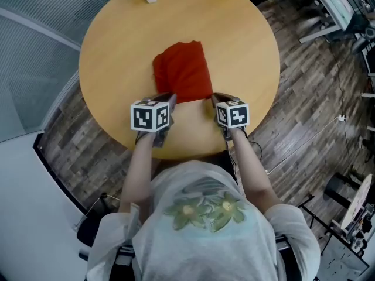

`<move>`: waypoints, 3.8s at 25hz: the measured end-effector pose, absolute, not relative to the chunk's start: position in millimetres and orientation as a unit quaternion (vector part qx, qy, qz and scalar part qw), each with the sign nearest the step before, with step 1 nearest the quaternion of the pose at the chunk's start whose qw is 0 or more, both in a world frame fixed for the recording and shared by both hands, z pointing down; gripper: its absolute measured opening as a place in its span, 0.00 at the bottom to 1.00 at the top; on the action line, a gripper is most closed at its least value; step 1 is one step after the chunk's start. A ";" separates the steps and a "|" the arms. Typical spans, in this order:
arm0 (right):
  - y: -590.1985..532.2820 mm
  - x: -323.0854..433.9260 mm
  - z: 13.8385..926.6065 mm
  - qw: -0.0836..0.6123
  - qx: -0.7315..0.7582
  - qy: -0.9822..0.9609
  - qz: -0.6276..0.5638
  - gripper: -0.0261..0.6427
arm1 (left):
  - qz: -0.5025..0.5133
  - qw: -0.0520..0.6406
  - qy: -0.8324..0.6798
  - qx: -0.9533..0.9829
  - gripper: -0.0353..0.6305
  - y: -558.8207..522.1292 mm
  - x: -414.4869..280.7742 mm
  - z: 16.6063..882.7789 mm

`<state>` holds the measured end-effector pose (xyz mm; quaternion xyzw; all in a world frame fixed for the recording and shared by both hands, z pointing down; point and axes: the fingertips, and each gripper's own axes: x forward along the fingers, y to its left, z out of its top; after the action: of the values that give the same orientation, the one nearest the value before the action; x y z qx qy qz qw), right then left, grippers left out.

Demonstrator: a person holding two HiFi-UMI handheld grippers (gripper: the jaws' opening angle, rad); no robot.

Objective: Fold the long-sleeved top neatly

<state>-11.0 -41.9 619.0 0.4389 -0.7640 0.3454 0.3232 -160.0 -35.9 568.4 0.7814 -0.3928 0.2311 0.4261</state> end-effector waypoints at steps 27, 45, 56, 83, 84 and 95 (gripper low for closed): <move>-45.7 -26.8 601.1 0.291 0.396 -0.796 0.354 0.24 | 0.214 0.414 -0.487 0.739 0.24 -71.8 -215.8 592.7; -50.7 -68.4 629.5 0.337 0.348 -0.806 0.340 0.24 | 0.326 0.384 -0.482 0.717 0.09 -108.4 -224.2 639.2; -53.7 -64.6 588.6 0.275 0.363 -0.815 0.359 0.24 | 0.224 0.381 -0.549 0.710 0.24 -101.5 -250.9 590.3; -3.2 -74.0 430.8 0.147 0.438 -0.868 0.181 0.08 | 0.136 0.168 -0.563 0.798 0.08 -2.5 -158.7 423.1; -1.3 -74.2 428.1 0.146 0.439 -0.869 0.177 0.07 | 0.138 0.166 -0.560 0.800 0.06 0.0 -156.0 421.6; 19.5 -83.6 421.6 0.164 0.420 -0.879 0.154 0.07 | 0.120 0.200 -0.535 0.812 0.06 23.3 -138.8 420.0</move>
<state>-83.6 19.5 421.6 0.4201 -0.8792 0.1535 0.1644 -138.8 23.3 420.0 0.8120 -0.5349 0.1201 0.2003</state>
